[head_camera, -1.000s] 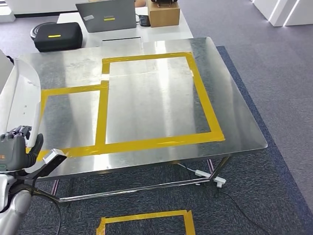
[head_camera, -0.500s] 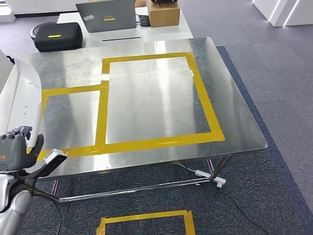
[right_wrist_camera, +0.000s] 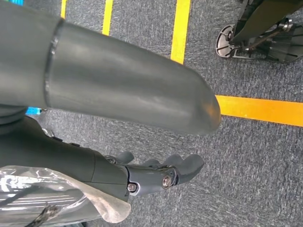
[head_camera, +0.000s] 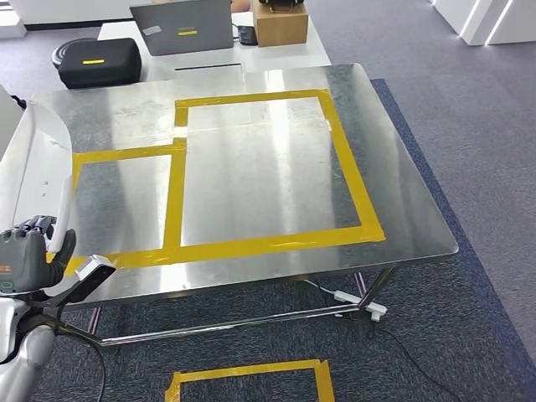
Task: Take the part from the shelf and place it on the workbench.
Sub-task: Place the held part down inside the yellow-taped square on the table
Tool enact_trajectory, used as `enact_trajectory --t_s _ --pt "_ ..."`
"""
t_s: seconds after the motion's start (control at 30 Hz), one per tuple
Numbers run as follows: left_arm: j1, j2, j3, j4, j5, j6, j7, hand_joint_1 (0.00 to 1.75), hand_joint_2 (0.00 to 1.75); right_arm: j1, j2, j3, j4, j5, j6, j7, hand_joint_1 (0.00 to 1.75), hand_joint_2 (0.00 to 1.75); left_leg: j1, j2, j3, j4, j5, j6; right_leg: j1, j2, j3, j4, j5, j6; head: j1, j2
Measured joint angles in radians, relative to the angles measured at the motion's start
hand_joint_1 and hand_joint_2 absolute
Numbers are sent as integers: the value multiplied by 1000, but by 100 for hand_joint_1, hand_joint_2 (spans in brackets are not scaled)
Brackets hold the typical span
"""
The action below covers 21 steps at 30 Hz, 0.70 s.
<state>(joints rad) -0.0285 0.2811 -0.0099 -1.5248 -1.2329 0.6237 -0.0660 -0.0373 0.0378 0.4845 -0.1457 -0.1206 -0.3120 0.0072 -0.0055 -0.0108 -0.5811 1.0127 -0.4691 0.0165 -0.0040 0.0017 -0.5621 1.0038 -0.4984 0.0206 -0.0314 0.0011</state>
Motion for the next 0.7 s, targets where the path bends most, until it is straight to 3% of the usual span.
enact_trajectory --t_s 0.7 --pt "0 0 0 0 0 0 0 175 175 0 0 0 0 0 0 0 0 0 0 0 0 0 0 0 0 0 0 0 0 0 0 0"
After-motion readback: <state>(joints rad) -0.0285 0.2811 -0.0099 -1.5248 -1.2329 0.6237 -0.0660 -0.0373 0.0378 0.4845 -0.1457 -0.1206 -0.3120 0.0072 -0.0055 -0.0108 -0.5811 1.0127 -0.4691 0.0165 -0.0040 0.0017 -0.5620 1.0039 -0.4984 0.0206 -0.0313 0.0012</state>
